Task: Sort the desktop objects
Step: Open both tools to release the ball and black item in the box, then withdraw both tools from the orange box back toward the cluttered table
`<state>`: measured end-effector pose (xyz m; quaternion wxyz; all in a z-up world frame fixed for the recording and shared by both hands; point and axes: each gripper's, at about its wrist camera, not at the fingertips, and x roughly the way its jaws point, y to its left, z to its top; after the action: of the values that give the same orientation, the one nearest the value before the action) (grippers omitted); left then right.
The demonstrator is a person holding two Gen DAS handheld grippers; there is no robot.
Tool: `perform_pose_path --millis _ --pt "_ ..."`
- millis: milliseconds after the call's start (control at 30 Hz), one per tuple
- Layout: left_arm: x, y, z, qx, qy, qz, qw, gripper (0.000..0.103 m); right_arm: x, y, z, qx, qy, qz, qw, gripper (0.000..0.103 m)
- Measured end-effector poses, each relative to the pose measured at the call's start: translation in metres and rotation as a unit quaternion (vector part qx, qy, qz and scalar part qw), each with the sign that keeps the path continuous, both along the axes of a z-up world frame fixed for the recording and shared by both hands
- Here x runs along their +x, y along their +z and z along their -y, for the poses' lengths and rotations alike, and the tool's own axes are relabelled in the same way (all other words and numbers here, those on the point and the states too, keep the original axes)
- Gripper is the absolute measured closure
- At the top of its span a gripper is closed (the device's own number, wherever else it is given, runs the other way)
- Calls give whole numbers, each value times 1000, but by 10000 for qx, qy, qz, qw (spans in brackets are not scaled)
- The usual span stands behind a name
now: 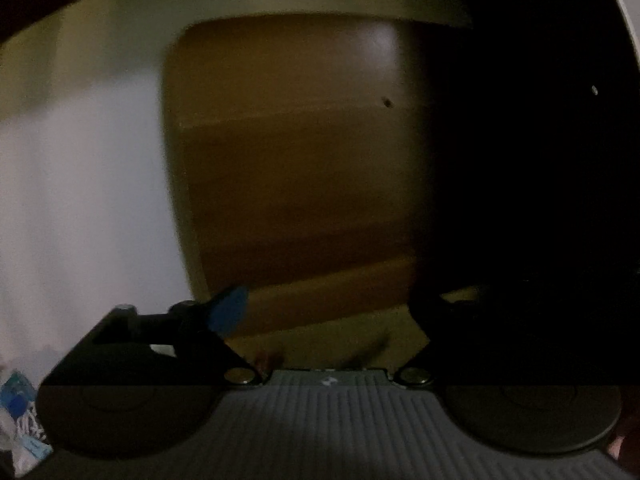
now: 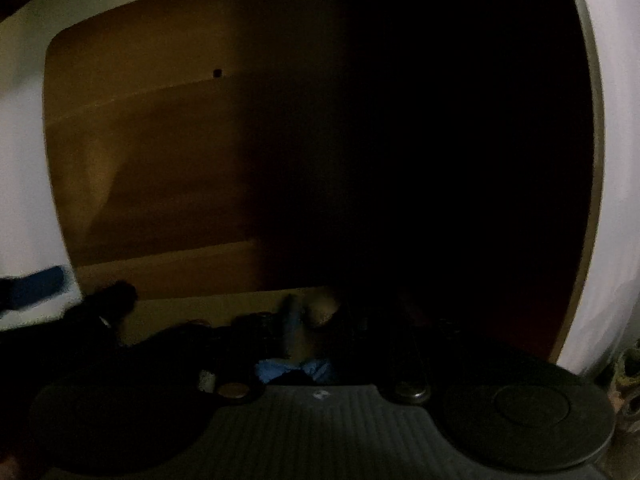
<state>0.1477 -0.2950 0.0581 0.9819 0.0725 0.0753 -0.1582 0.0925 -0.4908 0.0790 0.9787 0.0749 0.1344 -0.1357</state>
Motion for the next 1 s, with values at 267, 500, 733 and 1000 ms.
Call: perform_pose_path --millis 267,500,733,1000 --pt "-17 1 -6 25 3 78 10000 4 -15 1 3 67 -90 130 9999 22" --pt "-27 12 -16 2 59 190 9998 4 -17 4 -4 28 -51 174 9998 22" --pt "-42 16 -48 -34 227 280 9993 3 -27 17 -21 -29 2 225 9997 20" --pt "-67 23 -93 -233 415 342 9983 0 -55 36 -61 -136 167 319 9993 8"
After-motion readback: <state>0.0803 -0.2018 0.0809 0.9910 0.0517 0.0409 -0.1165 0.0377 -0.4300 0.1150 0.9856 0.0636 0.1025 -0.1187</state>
